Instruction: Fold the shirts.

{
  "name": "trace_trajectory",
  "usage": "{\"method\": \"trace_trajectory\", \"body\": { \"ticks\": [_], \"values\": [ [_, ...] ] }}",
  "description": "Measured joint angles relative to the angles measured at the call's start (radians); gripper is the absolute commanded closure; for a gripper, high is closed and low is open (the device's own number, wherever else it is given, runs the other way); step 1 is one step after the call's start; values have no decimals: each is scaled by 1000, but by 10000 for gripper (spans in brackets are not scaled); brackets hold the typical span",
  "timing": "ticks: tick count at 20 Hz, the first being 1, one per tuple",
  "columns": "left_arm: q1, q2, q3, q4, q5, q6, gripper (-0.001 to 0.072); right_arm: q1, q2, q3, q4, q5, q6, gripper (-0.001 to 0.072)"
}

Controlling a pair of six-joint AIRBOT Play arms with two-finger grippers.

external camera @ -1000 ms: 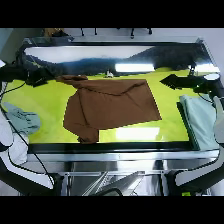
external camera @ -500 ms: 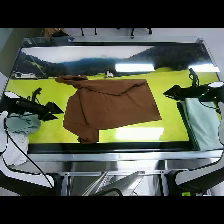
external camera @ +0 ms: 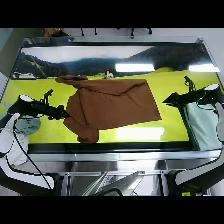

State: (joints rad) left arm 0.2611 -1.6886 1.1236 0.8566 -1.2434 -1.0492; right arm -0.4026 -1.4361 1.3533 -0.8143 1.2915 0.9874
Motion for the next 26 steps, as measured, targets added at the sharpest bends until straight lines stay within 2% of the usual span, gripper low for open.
{"method": "trace_trajectory", "body": {
  "ticks": [6,7,8,9,10,11,12,15,18,21,26],
  "values": [
    [-6,0,11,-2,10,8,692,18,-106,2,9,95,7,301],
    [-6,0,11,-1,10,8,692,26,-118,2,9,115,7,313],
    [-6,0,12,-2,10,8,692,37,-130,1,6,140,7,354],
    [-6,0,12,-3,5,8,692,50,-138,0,-2,162,7,356],
    [-6,0,12,-8,-2,8,693,63,-143,-1,-8,177,7,474],
    [-6,2,13,-15,-10,8,693,77,-146,-2,-24,183,7,636],
    [-6,10,13,-24,-18,8,693,90,-148,-3,-37,194,7,687],
    [-5,77,27,-62,-39,8,695,130,-99,6,-59,181,8,687],
    [21,214,121,-127,-103,-5,694,138,36,83,50,200,7,688],
    [103,402,309,-221,-139,-63,694,109,220,240,185,178,7,687],
    [316,687,701,-309,-72,-130,694,29,495,512,342,-18,7,686]
  ]
}}
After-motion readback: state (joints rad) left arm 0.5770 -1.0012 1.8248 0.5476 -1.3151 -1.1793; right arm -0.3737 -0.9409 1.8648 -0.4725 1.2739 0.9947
